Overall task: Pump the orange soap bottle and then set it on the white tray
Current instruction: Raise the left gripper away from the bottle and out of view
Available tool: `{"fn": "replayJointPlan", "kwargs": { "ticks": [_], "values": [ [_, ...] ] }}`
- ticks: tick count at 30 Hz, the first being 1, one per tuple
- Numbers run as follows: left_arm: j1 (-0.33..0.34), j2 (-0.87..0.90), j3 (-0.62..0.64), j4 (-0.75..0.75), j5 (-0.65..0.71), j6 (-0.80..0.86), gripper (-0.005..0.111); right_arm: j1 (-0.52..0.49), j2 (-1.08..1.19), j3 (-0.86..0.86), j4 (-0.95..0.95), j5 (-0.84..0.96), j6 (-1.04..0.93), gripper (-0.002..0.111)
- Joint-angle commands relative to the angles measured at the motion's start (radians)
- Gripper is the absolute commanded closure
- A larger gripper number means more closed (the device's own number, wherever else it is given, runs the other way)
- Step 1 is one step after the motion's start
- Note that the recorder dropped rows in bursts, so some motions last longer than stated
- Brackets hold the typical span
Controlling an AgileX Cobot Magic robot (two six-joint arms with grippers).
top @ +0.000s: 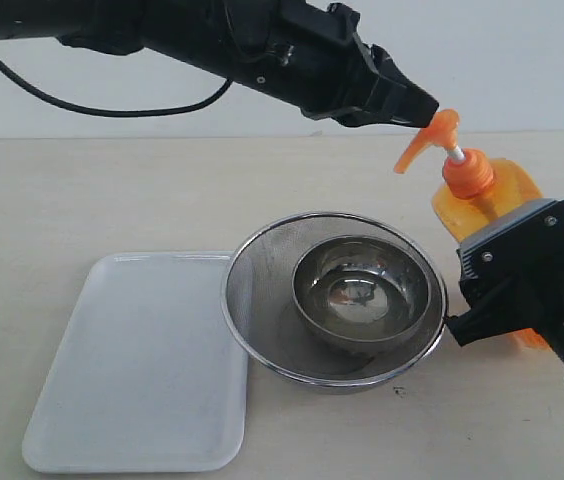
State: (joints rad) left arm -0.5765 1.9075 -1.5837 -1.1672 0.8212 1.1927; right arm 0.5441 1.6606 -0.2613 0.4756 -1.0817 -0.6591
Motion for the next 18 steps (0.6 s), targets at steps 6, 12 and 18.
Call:
{"fn": "replayJointPlan", "kwargs": {
  "ticks": [6,12,18],
  "values": [
    [0.058,-0.202,0.099,0.088,-0.064,-0.051,0.102,0.006,-0.007,-0.005,0.018,-0.017,0.079,0.108],
    [0.099,-0.409,0.292,0.08,-0.226,-0.011,0.102,0.006,-0.007,-0.005,0.05,-0.017,0.14,0.108],
    [0.118,-0.693,0.569,-0.076,-0.457,0.049,0.102,0.006,-0.007,-0.005,0.073,-0.017,0.237,0.108]
  ]
}}
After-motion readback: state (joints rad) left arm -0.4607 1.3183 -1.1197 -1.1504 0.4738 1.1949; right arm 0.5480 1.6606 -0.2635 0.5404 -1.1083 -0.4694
